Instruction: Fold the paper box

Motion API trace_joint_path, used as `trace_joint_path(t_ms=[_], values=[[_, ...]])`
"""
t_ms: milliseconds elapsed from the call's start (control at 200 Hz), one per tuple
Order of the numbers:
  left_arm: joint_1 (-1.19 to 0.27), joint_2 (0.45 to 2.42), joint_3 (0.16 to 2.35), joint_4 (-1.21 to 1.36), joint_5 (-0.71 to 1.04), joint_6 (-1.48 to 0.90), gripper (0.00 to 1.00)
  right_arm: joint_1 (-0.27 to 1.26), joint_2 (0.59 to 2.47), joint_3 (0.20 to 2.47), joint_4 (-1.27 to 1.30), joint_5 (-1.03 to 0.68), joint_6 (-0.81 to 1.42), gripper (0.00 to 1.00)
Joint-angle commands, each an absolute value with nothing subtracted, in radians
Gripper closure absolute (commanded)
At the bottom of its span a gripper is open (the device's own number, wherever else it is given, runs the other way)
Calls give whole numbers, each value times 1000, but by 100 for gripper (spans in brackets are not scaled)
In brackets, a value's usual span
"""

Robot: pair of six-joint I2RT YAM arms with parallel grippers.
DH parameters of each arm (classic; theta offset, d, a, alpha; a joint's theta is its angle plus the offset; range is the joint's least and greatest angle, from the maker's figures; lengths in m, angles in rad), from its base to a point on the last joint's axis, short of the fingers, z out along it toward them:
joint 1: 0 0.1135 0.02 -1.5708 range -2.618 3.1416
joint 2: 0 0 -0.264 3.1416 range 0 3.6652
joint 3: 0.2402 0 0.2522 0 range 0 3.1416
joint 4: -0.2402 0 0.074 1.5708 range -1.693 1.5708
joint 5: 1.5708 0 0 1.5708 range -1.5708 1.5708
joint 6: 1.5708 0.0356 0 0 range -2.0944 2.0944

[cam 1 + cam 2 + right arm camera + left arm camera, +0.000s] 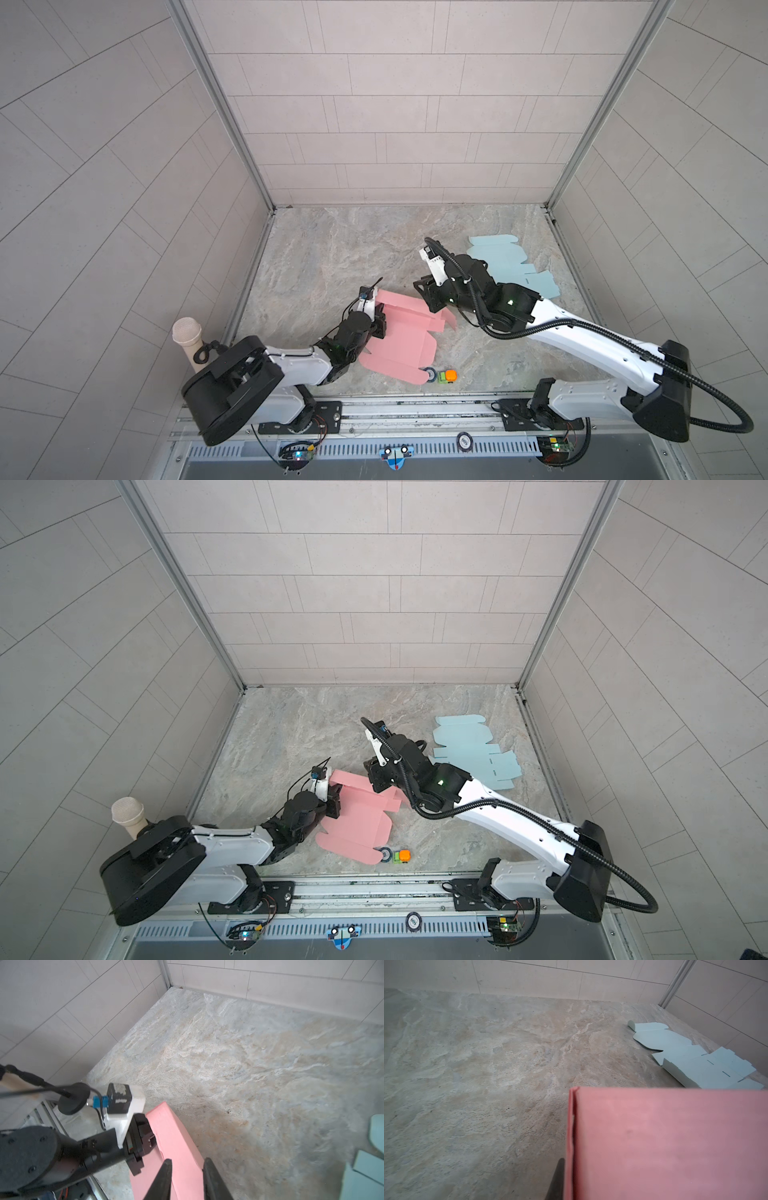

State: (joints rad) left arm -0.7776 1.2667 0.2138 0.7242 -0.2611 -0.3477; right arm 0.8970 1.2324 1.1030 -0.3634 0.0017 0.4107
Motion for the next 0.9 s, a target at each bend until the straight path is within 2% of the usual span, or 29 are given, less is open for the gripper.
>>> trace_joint_path(t_ms=[0,100,200,421,896], values=[[-754,1175,270,442,-336,-421,100,925,1220,1101,-489,63,377,83],[-732,1111,300,334,-322,-453,100,938,1218,1105,-510,90,381,93],[-726,1069,327,257,-318,-469,100,939,1231,1111,-518,97,378,97],[-707,1006,345,191,-301,-500,100,939,1306,1134,-526,128,394,99],[-706,947,342,166,-216,-522,100,973,1393,1203,-453,82,368,98]])
